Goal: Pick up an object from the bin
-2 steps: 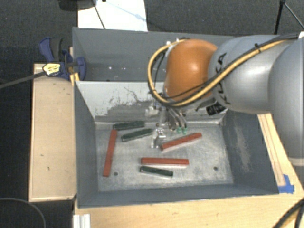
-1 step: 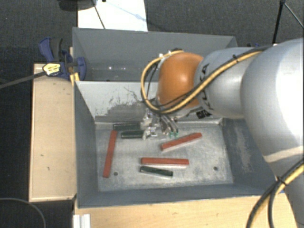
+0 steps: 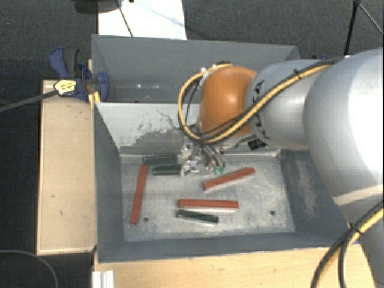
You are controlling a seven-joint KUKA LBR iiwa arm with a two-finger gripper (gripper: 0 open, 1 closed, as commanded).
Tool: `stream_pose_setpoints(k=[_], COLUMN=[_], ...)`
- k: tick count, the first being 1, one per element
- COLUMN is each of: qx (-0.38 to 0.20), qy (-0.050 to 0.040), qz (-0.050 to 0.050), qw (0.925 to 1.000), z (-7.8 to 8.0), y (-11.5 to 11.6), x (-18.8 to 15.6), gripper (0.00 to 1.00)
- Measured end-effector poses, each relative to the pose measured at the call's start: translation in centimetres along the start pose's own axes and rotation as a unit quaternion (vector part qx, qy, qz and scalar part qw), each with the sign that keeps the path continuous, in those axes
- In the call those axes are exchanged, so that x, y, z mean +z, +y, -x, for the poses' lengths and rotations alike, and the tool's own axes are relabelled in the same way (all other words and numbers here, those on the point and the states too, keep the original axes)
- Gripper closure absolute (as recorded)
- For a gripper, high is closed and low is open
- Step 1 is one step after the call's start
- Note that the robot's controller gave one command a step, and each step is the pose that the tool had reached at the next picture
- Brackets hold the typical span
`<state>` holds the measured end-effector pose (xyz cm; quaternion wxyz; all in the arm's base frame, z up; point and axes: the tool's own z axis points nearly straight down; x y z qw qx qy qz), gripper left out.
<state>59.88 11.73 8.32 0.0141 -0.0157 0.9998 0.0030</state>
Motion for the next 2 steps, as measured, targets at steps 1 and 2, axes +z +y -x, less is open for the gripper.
stream_pose_setpoints(k=[1, 2], qx=[-0.011, -0.005], qy=[0.0149, 0.0132], qz=[-0.003, -0.002], qw=[0.9998, 0.9999], z=[-0.8, -1.6], y=[-0.2, -1.5], x=[-3.4, -13.5], gripper=[1.00, 1.00])
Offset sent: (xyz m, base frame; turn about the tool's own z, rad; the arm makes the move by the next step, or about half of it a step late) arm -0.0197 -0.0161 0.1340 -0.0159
